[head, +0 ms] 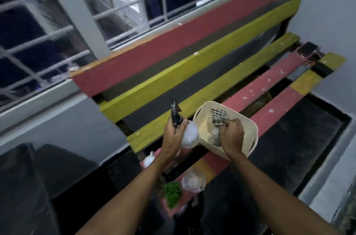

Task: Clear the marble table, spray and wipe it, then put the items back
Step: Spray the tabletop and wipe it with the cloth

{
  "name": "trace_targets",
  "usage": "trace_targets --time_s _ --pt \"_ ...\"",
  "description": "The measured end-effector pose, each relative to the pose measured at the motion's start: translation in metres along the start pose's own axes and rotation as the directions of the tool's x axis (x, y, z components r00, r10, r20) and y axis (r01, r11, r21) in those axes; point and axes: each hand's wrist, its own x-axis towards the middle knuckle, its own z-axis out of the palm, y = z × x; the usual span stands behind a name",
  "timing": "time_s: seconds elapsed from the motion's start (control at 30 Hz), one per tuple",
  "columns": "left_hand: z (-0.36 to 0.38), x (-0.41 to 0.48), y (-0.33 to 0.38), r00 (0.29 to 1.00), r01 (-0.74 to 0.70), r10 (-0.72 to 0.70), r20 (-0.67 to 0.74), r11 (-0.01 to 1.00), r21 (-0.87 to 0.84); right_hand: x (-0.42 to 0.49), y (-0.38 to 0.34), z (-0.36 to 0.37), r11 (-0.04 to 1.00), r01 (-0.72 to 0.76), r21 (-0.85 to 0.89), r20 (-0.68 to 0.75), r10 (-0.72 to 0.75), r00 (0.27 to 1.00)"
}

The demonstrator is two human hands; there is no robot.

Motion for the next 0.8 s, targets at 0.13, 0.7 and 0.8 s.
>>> trace_targets --time_s 0.13,0.7,0.8 --pt "-0.084 -0.058 0.020 0.988 0.004 -0.002 -0.156 1.000 0.007 -0.066 -0.060 0.001 0.997 0.082 -0.003 0.052 -0.082 0.995" --pt "-0.516 -0.367 -0.048 0.741 0.092 -0.158 -0.653 0.987 -0.134 -0.481 -0.303 0.141 0.911 0.383 0.153 0.337 -0.413 0.846" --pt "-0.547 -0.383 -0.057 0.754 0.071 -0.161 -0.637 0.984 -0.164 -0.514 -0.315 0.156 0.898 0.405 0.174 0.354 -0.441 0.825"
